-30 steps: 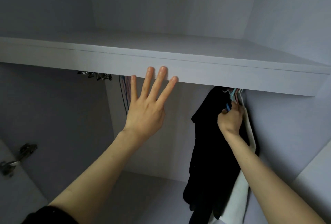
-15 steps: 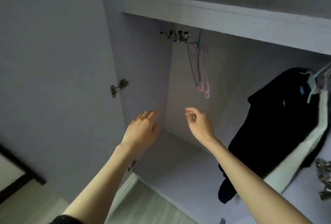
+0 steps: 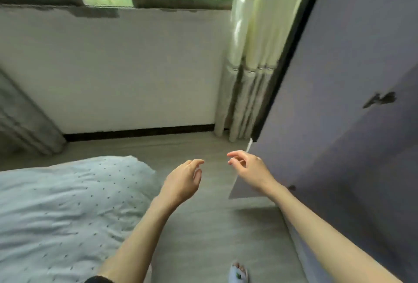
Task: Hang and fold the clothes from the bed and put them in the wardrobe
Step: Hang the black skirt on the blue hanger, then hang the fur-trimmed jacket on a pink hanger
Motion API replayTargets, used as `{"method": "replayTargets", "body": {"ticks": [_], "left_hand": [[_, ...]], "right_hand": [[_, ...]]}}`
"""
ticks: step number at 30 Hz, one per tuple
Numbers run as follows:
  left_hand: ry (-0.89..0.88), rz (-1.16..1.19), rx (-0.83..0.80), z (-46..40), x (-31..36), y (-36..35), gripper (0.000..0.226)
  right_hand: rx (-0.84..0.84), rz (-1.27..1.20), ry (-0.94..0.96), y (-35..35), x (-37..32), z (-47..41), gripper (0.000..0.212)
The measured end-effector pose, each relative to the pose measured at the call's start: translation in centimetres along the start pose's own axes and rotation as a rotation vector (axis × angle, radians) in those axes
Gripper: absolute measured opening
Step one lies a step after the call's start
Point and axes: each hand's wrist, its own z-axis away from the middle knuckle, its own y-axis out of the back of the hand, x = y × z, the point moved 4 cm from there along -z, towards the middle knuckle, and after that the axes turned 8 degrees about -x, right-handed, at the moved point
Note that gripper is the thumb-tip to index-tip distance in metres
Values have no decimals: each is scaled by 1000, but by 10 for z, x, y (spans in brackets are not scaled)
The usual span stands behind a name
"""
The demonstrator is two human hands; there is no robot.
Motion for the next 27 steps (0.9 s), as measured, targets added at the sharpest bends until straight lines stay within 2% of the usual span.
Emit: {"method": "replayTargets", "body": {"ticks": [7, 9, 15, 23, 27], "left_hand": [[413, 151, 232, 110, -146, 57, 37], [574, 185, 311, 153, -184, 69, 38], [916, 298, 492, 242, -236, 76, 38], [1203, 423, 571, 350, -283, 40, 38], [1282, 363, 629, 394, -330, 45, 37]], "right_hand": [[-363, 67, 274, -133, -123, -62, 24], [-521, 106, 358, -183, -161, -72, 25], [-816, 213, 556, -274, -233, -80, 27], [-1082, 374, 728, -390, -291, -34, 28], [-1131, 419, 720, -449, -317, -19, 27]]}}
